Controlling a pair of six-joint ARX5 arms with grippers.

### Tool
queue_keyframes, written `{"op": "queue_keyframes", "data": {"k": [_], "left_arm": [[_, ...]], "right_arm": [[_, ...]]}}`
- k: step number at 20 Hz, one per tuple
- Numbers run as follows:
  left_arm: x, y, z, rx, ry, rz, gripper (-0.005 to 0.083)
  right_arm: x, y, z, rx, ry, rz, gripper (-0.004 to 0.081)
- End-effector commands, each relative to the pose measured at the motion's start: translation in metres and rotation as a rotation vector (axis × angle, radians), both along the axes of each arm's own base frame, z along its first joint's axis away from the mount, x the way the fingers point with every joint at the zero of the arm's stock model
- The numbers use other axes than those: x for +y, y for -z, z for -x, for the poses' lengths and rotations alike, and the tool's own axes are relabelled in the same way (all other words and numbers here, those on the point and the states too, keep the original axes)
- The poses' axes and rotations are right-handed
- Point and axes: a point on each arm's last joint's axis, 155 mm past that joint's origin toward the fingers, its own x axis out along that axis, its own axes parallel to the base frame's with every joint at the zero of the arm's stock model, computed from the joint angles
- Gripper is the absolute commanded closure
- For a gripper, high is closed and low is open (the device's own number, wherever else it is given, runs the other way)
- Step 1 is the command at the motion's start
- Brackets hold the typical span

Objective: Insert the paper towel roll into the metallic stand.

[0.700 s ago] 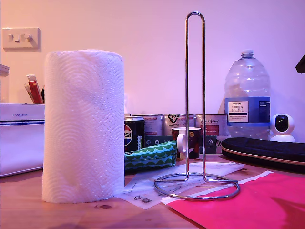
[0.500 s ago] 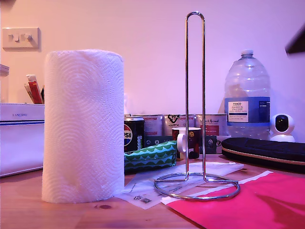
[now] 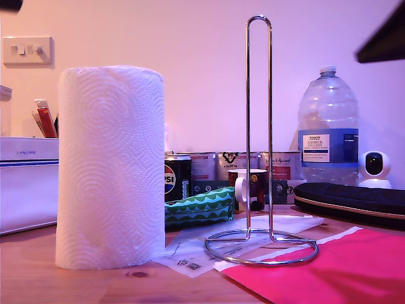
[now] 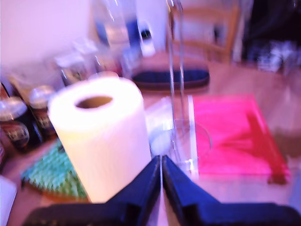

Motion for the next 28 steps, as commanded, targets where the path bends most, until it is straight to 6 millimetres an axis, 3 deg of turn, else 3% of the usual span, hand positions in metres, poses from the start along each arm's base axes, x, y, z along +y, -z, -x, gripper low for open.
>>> {"op": "queue_keyframes", "data": {"k": [1,6,8,10,13,16,20,28], "left_arm": [[0.0,-0.023,0.005,-0.049,0.037,-0.045,0.0797],[-0.01,-0.039,0.009,-0.046,0.155,-0.199,0.0765],[-0.021,-0.046,0.0,-0.045,0.192,-0.225,0.0645],[-0.031,-0.047,-0.015,-0.054,0.214,-0.271,0.0468],[-0.041,-0.03,-0.04,-0.033,0.211,-0.387,0.0291],[-0.045,-0.013,-0.06,-0.033,0.195,-0.508,0.027],[-0.053,-0.005,-0.075,-0.073,0.214,-0.593,0.027],[-0.062,0.012,-0.093,-0.077,0.229,-0.634,0.0271]], "right_arm": [[0.012,0.008,0.009,0.019,-0.056,0.005,0.0782],[0.05,0.025,0.031,0.075,-0.209,0.034,0.0782],[0.06,0.032,0.035,0.096,-0.246,0.048,0.0782],[0.063,0.04,0.035,0.119,-0.254,0.064,0.0782],[0.064,0.047,0.033,0.141,-0.249,0.077,0.0782],[0.064,0.048,0.033,0.143,-0.249,0.079,0.0782],[0.064,0.048,0.033,0.138,-0.25,0.083,0.0782],[0.064,0.048,0.033,0.137,-0.25,0.083,0.0782]]}}
